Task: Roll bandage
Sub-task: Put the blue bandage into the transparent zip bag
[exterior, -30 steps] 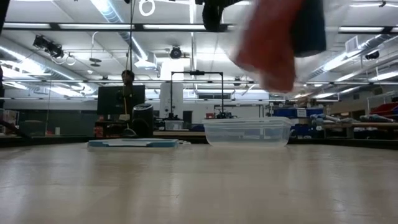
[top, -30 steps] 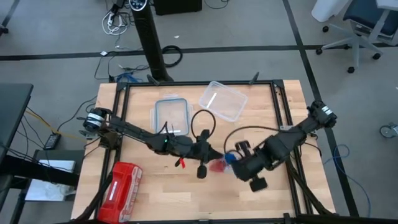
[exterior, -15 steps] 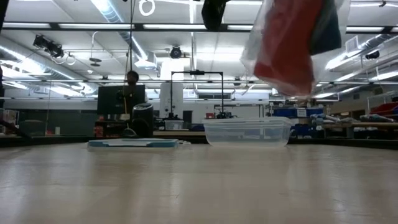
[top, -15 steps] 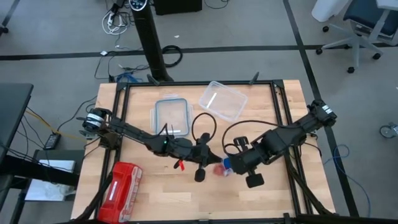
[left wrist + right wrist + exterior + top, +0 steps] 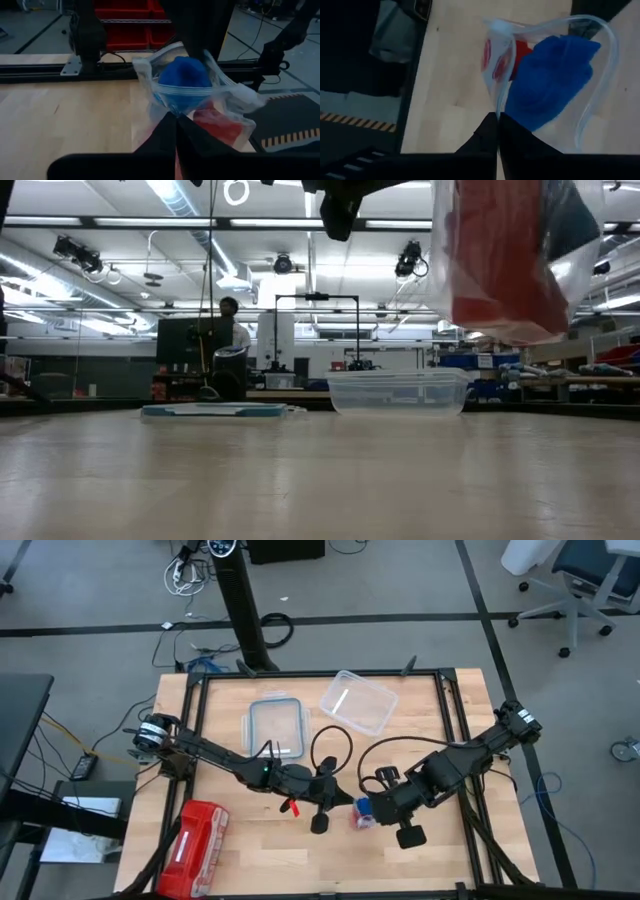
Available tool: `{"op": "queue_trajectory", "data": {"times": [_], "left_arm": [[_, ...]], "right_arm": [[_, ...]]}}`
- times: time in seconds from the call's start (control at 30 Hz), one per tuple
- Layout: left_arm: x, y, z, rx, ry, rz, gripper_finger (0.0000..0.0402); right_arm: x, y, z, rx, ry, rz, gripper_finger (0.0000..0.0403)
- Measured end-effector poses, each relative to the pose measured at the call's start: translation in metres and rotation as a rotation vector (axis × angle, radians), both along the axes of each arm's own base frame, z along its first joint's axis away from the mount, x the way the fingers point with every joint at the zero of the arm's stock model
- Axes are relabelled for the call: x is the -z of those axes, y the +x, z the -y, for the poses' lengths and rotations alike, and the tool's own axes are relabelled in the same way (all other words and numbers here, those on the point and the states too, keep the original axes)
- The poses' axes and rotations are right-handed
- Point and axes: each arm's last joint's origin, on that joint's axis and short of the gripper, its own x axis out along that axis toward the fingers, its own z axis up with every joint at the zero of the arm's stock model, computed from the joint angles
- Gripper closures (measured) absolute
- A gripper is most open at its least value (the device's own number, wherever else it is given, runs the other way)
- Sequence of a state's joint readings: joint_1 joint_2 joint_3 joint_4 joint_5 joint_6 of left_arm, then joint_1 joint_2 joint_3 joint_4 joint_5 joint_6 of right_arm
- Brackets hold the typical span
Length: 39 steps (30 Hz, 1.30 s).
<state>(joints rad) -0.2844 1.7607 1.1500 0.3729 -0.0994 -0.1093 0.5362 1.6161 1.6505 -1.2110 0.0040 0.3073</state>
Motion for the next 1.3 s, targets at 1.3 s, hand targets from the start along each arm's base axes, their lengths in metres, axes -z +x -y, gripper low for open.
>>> {"op": "queue_trajectory", "data": {"times": [1.3], "left_arm": [[-0.010, -0.014, 0.006, -0.252, -0.043, -0.037, 0.0282]], "right_arm": [[-0.002, -0.001, 0.006, 0.365, -0.159, 0.105, 0.0401]]}}
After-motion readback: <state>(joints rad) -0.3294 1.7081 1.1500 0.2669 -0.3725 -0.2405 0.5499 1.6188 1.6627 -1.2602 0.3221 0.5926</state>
